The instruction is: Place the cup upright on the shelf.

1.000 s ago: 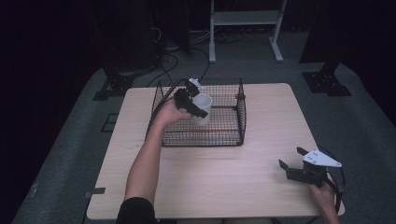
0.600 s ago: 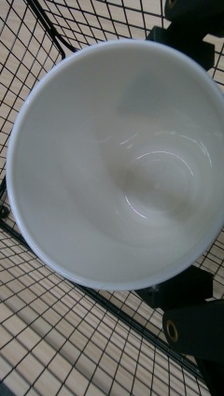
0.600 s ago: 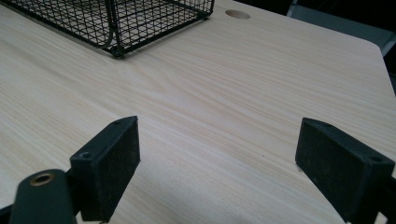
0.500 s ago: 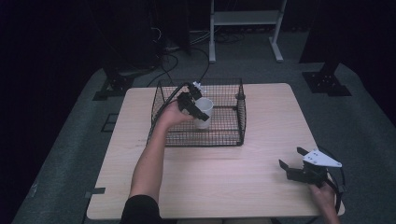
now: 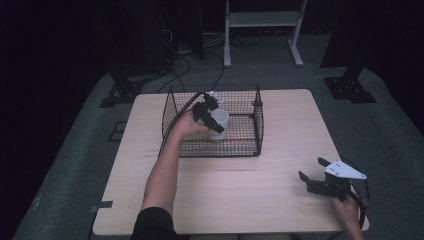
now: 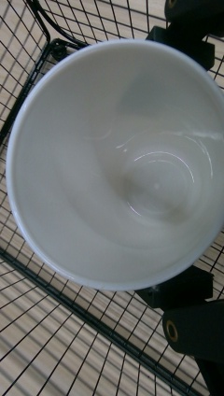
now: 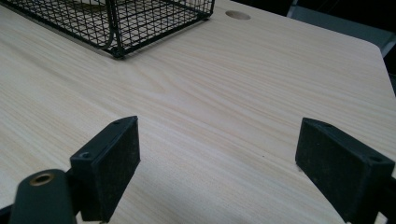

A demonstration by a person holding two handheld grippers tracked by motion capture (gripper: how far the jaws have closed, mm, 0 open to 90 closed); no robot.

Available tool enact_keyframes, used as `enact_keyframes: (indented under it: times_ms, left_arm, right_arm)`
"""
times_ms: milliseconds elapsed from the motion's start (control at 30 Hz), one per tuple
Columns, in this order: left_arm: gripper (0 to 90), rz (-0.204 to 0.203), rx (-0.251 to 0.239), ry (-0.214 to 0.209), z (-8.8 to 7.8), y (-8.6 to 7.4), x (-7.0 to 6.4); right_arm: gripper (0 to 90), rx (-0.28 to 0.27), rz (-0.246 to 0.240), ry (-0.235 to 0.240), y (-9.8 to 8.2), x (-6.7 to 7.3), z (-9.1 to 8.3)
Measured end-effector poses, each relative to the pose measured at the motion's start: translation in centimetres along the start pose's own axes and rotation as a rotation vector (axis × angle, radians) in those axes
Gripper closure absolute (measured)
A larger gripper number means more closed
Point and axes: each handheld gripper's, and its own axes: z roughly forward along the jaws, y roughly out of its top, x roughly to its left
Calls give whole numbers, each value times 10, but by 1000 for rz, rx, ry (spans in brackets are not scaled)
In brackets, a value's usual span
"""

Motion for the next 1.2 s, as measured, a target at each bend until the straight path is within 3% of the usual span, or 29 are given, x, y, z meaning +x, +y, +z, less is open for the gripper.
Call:
enact_keyframes:
  times_ms: [333, 533, 900, 1200]
  left_arm:
    - [212, 14, 48, 6, -3, -4, -2]
    - [211, -2, 16, 0, -6, -12, -1]
    - [197, 4, 12, -2, -8, -13, -2]
    - [119, 11, -34, 9, -18, -10, -8]
  right_arm:
    - [131, -1, -2, 0, 0, 0, 0]
    - [131, -1, -3, 0, 0, 0, 0]
    - [131, -1, -3, -2, 0, 0, 0]
    - [131, 1, -2, -3, 0, 0, 0]
